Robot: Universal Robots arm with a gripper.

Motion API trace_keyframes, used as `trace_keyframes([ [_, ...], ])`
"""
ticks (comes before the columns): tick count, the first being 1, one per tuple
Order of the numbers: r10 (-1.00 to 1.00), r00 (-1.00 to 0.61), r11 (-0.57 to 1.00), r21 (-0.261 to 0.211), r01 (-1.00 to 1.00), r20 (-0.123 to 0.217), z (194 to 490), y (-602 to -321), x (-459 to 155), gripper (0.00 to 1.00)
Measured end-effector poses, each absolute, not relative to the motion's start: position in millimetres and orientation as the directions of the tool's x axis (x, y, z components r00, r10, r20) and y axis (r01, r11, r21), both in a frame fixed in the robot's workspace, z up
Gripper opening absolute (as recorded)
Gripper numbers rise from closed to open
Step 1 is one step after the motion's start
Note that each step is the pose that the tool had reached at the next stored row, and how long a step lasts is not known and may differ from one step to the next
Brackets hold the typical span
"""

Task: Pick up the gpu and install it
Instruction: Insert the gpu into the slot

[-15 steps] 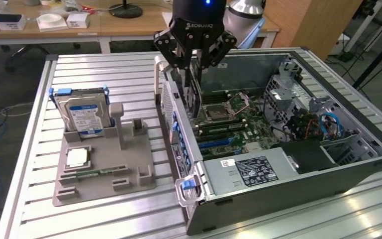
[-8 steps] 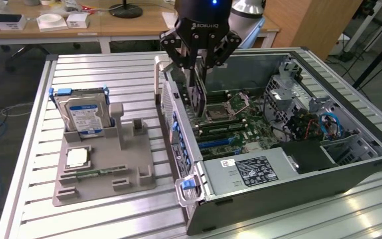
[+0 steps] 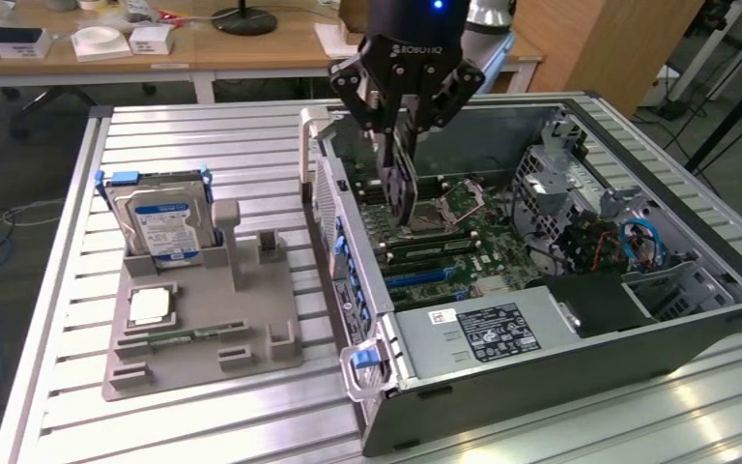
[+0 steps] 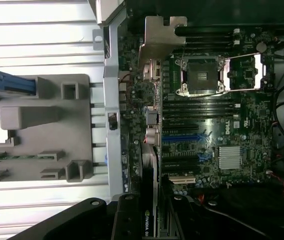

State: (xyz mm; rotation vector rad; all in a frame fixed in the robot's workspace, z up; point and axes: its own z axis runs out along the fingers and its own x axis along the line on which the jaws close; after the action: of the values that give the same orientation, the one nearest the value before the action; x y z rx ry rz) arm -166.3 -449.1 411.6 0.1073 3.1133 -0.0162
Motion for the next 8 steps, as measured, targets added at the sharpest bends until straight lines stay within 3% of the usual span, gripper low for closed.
trace_keyframes([
  [8,0.067,-0.997,0.998,-0.009,0.067,-0.027,412,-449,-149,0.26],
])
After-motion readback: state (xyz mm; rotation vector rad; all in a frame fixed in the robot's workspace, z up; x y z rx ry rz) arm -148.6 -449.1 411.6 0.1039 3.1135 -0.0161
